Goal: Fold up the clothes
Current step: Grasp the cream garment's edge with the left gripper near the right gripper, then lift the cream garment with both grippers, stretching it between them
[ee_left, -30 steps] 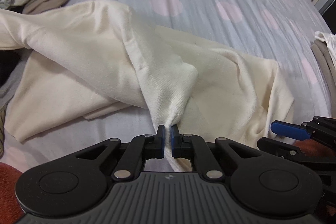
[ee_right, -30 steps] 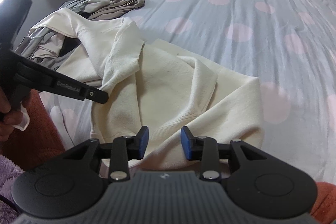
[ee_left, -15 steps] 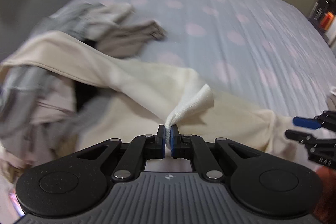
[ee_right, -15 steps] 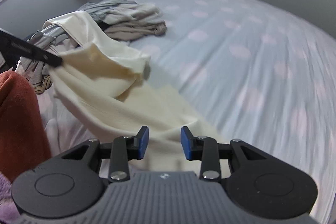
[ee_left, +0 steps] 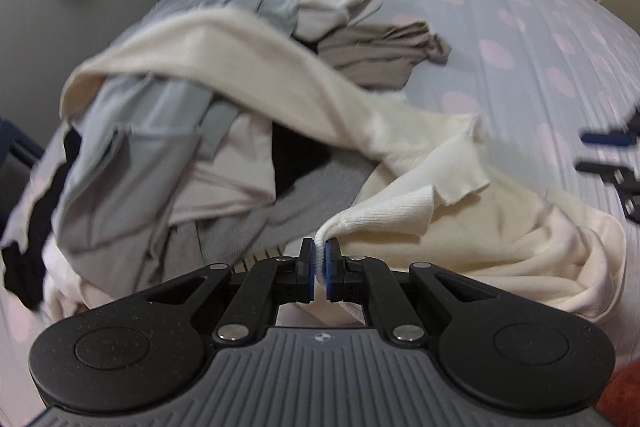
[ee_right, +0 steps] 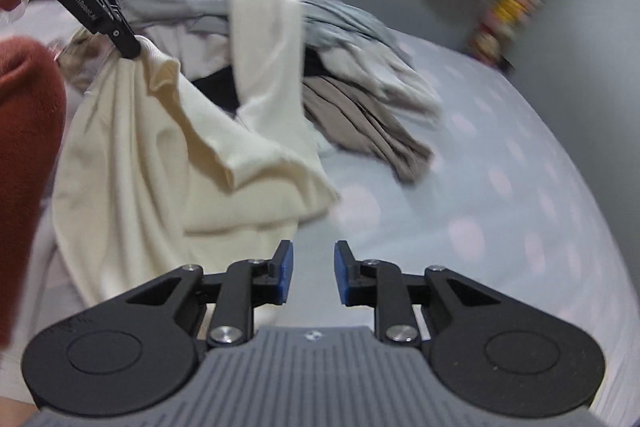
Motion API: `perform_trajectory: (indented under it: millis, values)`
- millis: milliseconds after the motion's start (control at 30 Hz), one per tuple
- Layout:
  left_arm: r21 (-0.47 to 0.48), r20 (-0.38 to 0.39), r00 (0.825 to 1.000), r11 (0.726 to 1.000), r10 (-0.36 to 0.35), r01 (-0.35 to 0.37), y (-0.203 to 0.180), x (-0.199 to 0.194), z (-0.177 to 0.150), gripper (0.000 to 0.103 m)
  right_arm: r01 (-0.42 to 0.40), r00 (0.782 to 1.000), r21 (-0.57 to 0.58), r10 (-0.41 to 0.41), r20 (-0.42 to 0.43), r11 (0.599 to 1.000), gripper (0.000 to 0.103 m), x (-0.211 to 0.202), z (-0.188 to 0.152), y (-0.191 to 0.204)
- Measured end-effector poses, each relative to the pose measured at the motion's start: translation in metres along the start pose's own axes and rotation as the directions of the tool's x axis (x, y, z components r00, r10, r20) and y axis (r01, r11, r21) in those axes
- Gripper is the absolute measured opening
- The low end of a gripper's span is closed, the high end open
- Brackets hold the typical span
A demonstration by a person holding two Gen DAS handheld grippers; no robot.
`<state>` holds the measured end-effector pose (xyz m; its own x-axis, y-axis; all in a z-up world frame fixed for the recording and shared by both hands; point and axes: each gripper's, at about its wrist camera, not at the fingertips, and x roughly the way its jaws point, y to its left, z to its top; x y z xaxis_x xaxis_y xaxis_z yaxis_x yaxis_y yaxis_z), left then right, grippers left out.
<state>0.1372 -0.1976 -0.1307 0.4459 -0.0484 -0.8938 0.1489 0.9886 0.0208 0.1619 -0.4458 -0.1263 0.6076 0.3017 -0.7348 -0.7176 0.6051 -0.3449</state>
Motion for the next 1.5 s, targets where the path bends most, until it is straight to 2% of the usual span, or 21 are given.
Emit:
perform_trajectory:
  millis: [133, 267, 367, 500, 667, 700, 767, 833, 933, 1067, 1167, 1333, 1400, 1500]
  values:
    - [-0.012, -0.024, 1.0, 1.0, -0.01, 0.01, 0.005, 0.014, -0.004, 0.003, -0.027, 0.998, -0.214, 0.016, -0.054, 0.976, 0.024, 0.041, 0.033, -0.003]
    - [-0.021, -0.04, 0.999, 0.999, -0.03, 0.029, 0.01, 0.025, -0.005, 0.003, -0.065, 0.992, -0.409, 0.014, -0.126, 0.91, 0.024, 0.076, 0.05, 0.003]
    - [-0.048, -0.053, 0.997, 0.997, -0.063, 0.061, 0.018, 0.033, -0.006, 0.003, -0.117, 0.984, -0.504, 0.03, -0.177, 0.856, 0.024, 0.098, 0.058, 0.004]
    - [-0.081, -0.061, 0.993, 0.992, -0.099, 0.094, 0.025, 0.04, -0.009, 0.003, -0.182, 0.968, -0.567, 0.047, -0.245, 0.803, 0.024, 0.122, 0.065, 0.007]
    - [-0.115, -0.056, 0.991, 0.986, -0.124, 0.117, 0.03, 0.044, -0.012, 0.003, -0.244, 0.956, -0.635, 0.071, -0.285, 0.733, 0.023, 0.137, 0.07, 0.012]
    - [-0.123, -0.054, 0.99, 0.985, -0.129, 0.121, 0.031, 0.044, -0.012, 0.003, -0.257, 0.953, -0.645, 0.077, -0.294, 0.719, 0.021, 0.139, 0.071, 0.014]
    - [-0.134, -0.048, 0.989, 0.982, -0.137, 0.13, 0.032, 0.044, -0.014, 0.003, -0.286, 0.942, -0.631, 0.091, -0.323, 0.721, 0.008, 0.142, 0.073, 0.017]
    - [-0.142, -0.038, 0.988, 0.98, -0.147, 0.14, 0.034, 0.042, -0.015, 0.003, -0.285, 0.937, -0.618, 0.077, -0.342, 0.733, 0.007, 0.142, 0.074, 0.022]
    - [-0.161, -0.011, 0.987, 0.975, -0.159, 0.155, 0.036, 0.036, -0.017, 0.003, -0.229, 0.95, -0.629, 0.03, -0.31, 0.743, 0.006, 0.132, 0.072, 0.029]
    - [-0.169, 0.048, 0.985, 0.97, -0.167, 0.173, 0.035, 0.02, -0.017, 0.003, -0.079, 0.974, -0.587, -0.062, -0.217, 0.806, 0.006, 0.104, 0.07, 0.03]
    - [-0.164, 0.113, 0.979, 0.969, -0.169, 0.186, 0.031, 0.001, -0.015, 0.003, 0.044, 0.978, -0.537, -0.147, -0.151, 0.842, 0.006, 0.075, 0.07, 0.029]
    - [-0.091, 0.233, 0.957, 0.976, -0.175, 0.2, 0.015, -0.042, -0.005, 0.003, 0.212, 0.96, -0.434, -0.269, -0.073, 0.876, 0.005, 0.019, 0.07, 0.02]
    - [-0.062, 0.289, 0.938, 0.975, -0.189, 0.216, 0.007, -0.063, -0.002, 0.003, 0.282, 0.947, -0.38, -0.32, -0.04, 0.881, 0.005, -0.007, 0.07, 0.016]
    - [-0.015, 0.371, 0.904, 0.973, -0.21, 0.232, -0.006, -0.095, 0.005, 0.003, 0.393, 0.914, -0.294, -0.404, 0.025, 0.871, 0.005, -0.051, 0.068, 0.012]
